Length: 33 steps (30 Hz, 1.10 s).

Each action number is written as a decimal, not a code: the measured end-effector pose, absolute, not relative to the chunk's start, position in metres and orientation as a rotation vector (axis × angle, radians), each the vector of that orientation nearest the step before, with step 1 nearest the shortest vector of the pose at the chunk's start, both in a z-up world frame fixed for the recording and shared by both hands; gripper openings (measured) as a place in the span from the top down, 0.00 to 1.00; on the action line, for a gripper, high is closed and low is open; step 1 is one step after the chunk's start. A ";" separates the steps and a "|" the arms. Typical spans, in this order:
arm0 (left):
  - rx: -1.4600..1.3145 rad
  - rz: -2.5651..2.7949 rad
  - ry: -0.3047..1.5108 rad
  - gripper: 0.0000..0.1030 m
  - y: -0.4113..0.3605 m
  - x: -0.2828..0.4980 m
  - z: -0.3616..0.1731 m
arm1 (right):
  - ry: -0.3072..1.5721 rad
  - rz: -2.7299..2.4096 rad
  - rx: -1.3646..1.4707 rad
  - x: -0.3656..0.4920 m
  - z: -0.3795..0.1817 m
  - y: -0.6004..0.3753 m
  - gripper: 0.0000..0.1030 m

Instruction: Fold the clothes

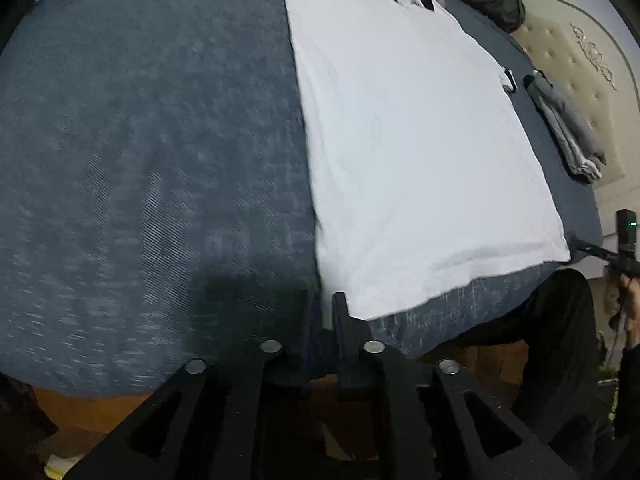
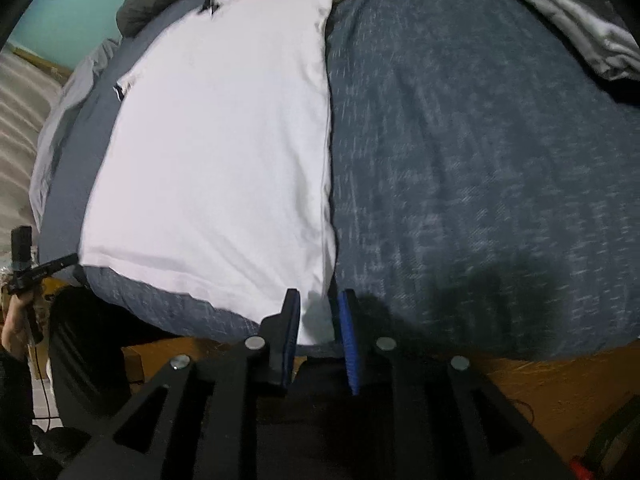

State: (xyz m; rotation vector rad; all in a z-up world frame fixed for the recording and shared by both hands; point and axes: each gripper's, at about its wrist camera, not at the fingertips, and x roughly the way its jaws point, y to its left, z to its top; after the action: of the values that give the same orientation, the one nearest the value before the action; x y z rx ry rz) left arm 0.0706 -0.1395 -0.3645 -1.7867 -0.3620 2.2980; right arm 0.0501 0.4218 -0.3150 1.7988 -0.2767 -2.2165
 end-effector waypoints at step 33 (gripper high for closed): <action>-1.428 2.611 -0.455 0.63 -0.088 -0.120 -0.352 | -0.898 -2.534 1.441 -0.193 -0.283 0.500 0.33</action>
State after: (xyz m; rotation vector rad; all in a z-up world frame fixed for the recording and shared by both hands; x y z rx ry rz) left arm -0.1199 -0.0883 -0.3517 -1.4281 -0.4550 2.6111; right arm -0.1927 0.4996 -0.2827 1.4413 -0.8978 -2.5338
